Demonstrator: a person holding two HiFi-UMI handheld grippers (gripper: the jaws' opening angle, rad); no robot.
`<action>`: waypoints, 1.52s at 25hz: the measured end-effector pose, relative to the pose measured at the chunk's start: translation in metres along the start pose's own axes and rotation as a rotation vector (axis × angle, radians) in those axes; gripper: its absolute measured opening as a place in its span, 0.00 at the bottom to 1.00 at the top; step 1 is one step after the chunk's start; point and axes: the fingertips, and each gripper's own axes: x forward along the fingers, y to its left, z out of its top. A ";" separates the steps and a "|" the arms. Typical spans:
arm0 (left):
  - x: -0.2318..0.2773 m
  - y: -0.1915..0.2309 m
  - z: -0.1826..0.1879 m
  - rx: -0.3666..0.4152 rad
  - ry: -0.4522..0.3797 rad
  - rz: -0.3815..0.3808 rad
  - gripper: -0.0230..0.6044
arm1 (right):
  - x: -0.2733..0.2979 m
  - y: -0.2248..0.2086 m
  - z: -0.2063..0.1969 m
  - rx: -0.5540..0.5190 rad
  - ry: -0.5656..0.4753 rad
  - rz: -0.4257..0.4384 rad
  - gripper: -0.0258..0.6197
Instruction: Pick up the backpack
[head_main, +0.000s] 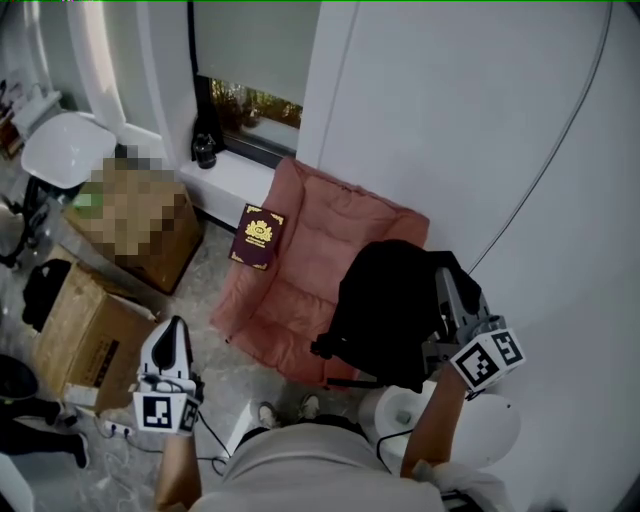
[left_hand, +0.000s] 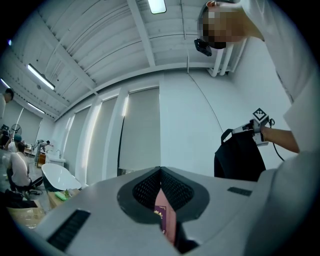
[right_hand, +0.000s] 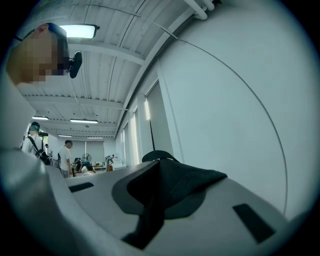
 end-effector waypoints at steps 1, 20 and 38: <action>0.000 0.001 0.000 -0.001 0.007 0.008 0.06 | -0.004 -0.001 0.001 -0.001 -0.002 -0.009 0.09; 0.009 0.005 0.021 0.036 -0.016 -0.003 0.06 | -0.051 -0.020 0.003 0.007 -0.027 -0.154 0.09; 0.019 0.001 0.024 0.044 -0.020 -0.009 0.06 | -0.049 -0.030 0.011 0.008 -0.026 -0.178 0.09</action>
